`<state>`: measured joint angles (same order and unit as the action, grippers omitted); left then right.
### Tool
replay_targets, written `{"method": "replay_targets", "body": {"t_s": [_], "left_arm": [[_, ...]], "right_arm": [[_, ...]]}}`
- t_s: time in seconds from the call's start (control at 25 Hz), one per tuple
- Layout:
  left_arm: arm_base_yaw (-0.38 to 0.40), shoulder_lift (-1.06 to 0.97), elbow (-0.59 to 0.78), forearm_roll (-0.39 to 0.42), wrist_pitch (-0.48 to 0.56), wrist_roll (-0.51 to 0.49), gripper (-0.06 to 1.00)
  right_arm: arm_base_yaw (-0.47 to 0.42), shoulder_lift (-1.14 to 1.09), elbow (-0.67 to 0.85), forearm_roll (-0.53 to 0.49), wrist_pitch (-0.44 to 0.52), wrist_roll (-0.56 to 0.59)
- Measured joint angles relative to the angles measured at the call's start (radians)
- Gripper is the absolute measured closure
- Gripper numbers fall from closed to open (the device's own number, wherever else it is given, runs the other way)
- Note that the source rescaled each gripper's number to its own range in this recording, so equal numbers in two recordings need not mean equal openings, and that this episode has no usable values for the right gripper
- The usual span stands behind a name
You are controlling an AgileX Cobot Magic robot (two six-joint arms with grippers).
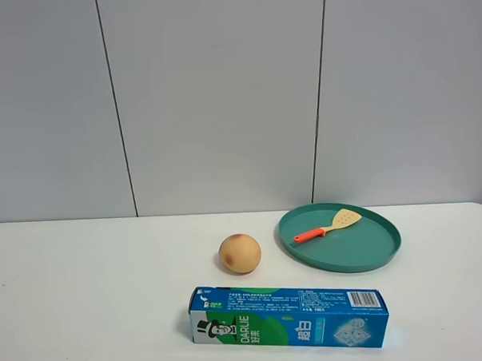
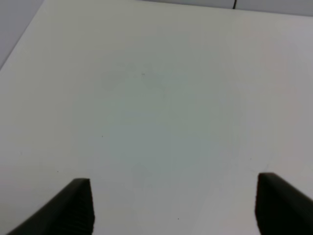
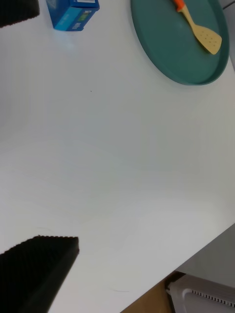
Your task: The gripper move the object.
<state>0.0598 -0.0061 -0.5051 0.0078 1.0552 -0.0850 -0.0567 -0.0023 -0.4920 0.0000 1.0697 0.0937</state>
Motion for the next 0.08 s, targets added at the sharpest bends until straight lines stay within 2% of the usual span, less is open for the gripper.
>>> {"method": "replay_targets", "body": {"t_s": [0.08], "left_arm": [[0.000, 0.000, 0.000, 0.000, 0.000, 0.000, 0.04]], "right_arm": [[0.000, 0.000, 0.000, 0.000, 0.000, 0.000]]}}
